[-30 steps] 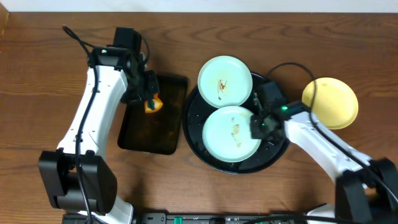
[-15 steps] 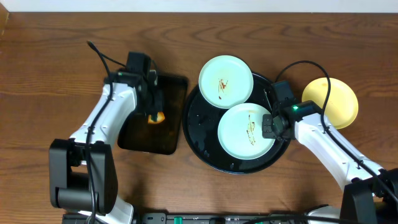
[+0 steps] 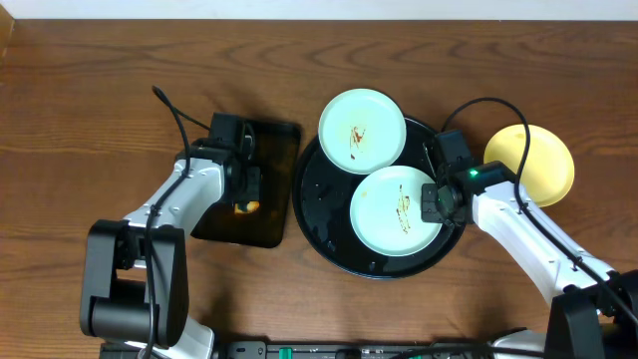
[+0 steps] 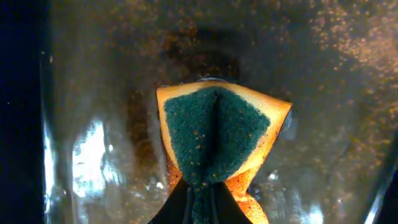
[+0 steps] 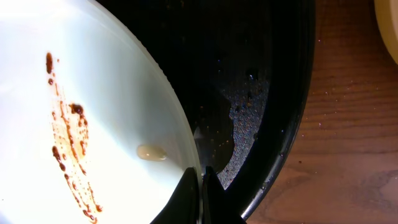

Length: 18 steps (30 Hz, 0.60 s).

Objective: Clean dirty plates on tray and stack at the side

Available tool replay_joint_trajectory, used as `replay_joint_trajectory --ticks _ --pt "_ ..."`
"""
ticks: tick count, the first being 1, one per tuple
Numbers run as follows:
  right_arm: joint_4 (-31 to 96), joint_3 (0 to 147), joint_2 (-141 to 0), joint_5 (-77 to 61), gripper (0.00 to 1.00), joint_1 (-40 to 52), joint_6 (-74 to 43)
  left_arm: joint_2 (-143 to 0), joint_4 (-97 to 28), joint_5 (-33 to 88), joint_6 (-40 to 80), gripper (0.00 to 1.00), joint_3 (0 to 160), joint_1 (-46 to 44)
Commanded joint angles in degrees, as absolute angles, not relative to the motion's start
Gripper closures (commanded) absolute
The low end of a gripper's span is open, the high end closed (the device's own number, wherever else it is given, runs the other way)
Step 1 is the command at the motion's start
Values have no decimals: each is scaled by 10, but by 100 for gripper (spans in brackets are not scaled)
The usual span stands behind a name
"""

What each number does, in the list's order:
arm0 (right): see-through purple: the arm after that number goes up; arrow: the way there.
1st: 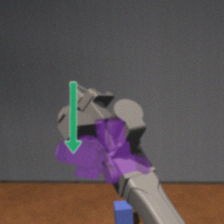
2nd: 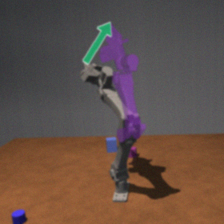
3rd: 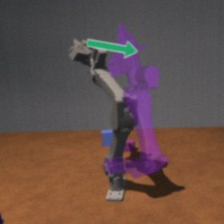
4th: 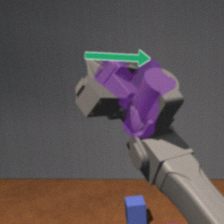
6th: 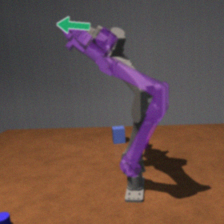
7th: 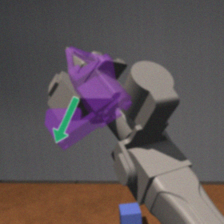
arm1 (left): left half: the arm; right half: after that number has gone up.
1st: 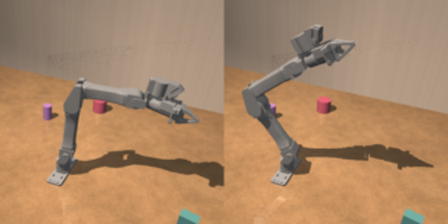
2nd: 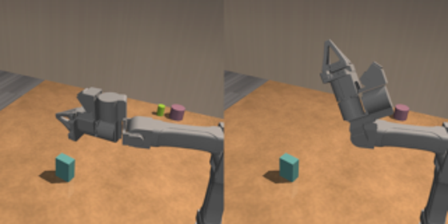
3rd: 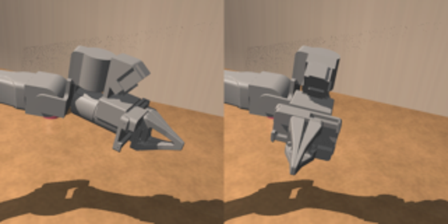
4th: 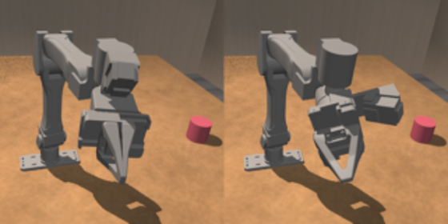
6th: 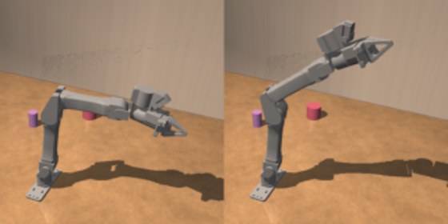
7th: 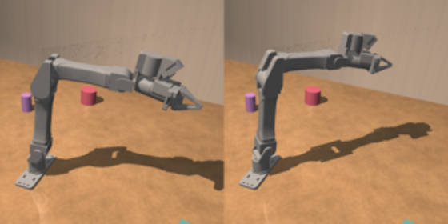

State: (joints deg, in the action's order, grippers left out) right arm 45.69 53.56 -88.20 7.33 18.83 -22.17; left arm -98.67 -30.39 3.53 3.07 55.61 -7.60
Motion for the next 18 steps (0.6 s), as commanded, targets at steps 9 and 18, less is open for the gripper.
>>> replay_joint_trajectory --ticks 9,18 --pt "461 536 -877 88 99 182 -229 -982 -293 104 32 93 540 -72" --pt "461 536 -877 87 99 182 -227 -850 -292 114 29 93 546 -72"
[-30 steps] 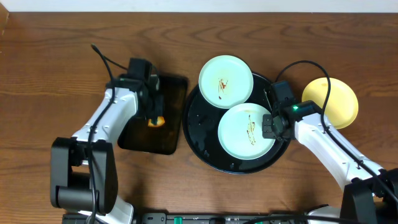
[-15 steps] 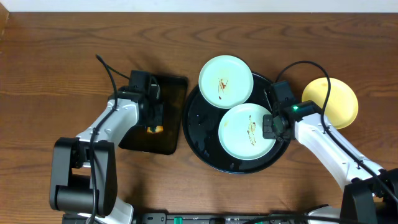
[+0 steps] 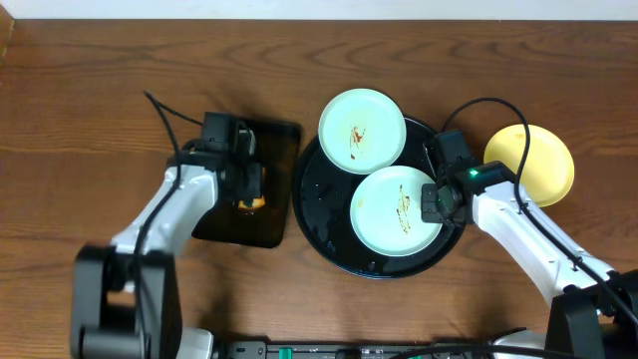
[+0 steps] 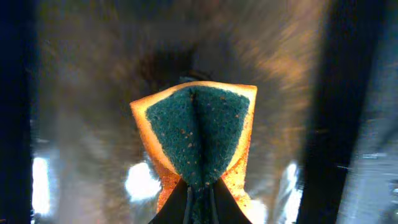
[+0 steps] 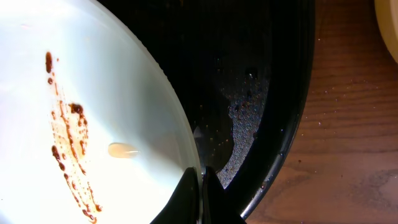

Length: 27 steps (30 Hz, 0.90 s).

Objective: Clean dirty plates on tray and stack at the side

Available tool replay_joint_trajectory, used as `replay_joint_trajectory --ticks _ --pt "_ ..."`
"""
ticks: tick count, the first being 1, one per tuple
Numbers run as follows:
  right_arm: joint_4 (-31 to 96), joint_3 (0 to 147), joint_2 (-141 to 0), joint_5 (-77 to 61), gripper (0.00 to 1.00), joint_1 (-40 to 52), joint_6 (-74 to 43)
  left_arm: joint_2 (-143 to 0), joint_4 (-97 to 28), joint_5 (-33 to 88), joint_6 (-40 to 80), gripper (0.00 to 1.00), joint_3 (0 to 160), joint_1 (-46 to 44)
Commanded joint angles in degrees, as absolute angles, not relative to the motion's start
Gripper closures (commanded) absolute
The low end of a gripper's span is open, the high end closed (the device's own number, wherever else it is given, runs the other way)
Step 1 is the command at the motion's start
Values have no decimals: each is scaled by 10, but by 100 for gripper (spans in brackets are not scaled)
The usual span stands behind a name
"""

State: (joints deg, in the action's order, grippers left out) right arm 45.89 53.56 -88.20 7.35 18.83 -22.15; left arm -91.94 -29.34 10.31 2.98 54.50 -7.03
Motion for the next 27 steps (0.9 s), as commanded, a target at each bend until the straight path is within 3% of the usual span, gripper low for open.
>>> replay_joint_trajectory --ticks 1,11,27 --pt "461 536 -877 87 99 182 -227 -832 -292 114 29 93 546 -72" --pt "461 536 -877 87 99 182 -227 -778 -285 114 29 92 545 -74" --pt "461 536 -877 88 99 182 -227 -741 -143 109 17 93 546 -74"
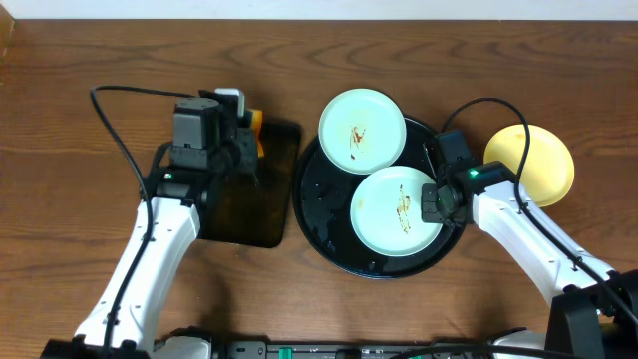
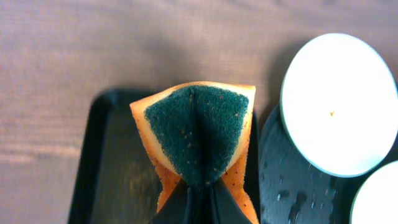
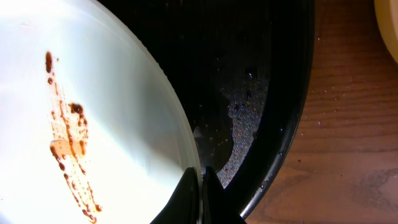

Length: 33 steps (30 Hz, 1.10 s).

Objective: Clean dirty plates on tray and stack at the side

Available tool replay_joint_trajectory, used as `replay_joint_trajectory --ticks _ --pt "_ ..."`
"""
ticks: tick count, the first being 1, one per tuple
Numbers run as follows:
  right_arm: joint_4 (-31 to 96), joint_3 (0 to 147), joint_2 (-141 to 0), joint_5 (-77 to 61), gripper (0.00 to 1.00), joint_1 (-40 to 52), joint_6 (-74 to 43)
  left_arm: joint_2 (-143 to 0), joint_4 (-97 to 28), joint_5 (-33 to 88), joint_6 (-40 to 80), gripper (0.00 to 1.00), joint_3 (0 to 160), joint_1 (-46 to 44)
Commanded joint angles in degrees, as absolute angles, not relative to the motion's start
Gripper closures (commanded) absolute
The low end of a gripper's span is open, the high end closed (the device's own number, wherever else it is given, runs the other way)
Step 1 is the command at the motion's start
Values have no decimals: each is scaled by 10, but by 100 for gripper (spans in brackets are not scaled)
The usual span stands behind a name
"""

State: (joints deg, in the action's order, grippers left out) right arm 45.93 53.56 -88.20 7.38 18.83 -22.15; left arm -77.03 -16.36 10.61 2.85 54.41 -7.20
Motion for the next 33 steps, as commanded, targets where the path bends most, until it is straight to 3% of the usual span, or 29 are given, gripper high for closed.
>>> replay_joint_trajectory --ticks 1,33 --pt "461 536 -877 88 99 182 -227 -736 -134 109 15 93 545 -74" --pt "463 536 -877 88 99 182 -227 -694 -110 109 0 93 546 -74"
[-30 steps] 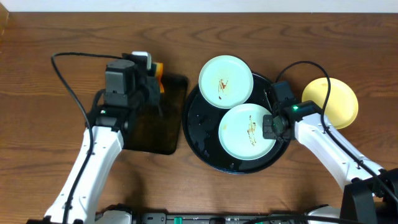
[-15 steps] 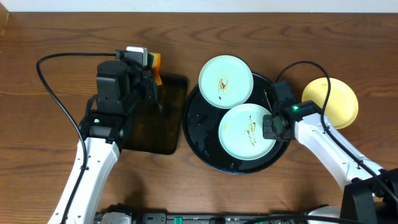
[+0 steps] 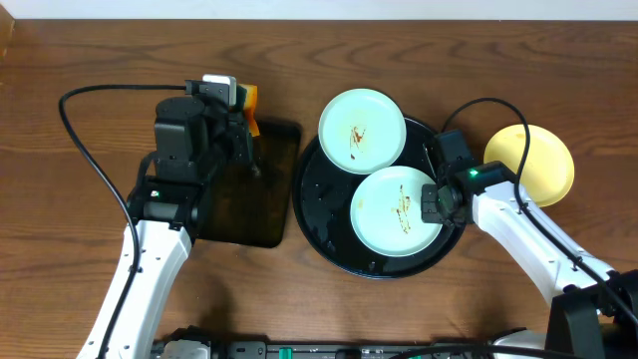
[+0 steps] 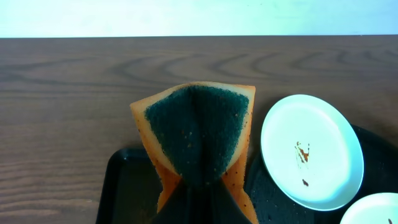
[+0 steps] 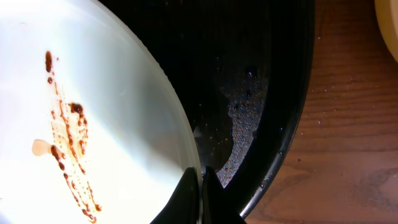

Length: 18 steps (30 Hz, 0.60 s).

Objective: Clean dirty plates on tray and stack at the side

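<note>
A round black tray [image 3: 317, 214] carries two pale plates streaked with brown sauce, one at the back [image 3: 361, 131] and one at the front [image 3: 397, 209]. My right gripper [image 3: 436, 202] is shut on the right rim of the front plate [image 5: 93, 124], its fingers [image 5: 200, 180] pinching the edge. My left gripper [image 3: 242, 118] hangs above the back edge of the small rectangular tray. It is shut on a folded orange sponge [image 4: 196, 134] with its green scouring side facing out. The back plate [image 4: 311, 152] lies to the sponge's right.
A small rectangular black tray [image 3: 244, 199] lies left of the round one. A yellow plate [image 3: 533, 165] sits on the wood at the right, beside the round tray. Cables run from both arms. The table's far edge runs along the top.
My left gripper has risen with the sponge, so its view now takes in the table's far edge and the stained back plate. The right gripper has not moved. The drop on the front plate sits further left.
The left gripper held the sponge low in the wet rectangular tray, then a little above it, then over the tray's back edge, and now higher still. The right gripper stayed shut on the front plate's rim while a drop crept leftward across the plate.
</note>
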Available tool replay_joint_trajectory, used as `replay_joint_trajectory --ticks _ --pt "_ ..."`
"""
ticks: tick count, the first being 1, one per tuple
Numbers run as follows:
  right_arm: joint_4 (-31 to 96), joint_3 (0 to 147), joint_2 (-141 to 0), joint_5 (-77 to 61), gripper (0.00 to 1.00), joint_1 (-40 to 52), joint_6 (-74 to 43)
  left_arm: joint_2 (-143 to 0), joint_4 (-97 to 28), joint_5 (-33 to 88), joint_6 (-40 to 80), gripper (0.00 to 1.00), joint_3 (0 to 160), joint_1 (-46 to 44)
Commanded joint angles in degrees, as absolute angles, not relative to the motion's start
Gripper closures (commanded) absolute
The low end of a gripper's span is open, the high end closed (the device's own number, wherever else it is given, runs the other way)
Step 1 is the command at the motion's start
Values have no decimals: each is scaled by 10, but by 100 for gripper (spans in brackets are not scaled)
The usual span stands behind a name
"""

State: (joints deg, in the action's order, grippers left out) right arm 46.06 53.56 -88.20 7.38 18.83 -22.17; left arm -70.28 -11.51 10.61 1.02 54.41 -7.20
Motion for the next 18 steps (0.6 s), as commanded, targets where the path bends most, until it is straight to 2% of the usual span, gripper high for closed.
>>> replay_joint_trajectory --ticks 1,18 --pt "463 536 -877 88 99 182 -227 -694 -110 109 0 92 545 -74" --pt "463 536 -877 88 99 182 -227 -695 -115 109 0 93 545 -74"
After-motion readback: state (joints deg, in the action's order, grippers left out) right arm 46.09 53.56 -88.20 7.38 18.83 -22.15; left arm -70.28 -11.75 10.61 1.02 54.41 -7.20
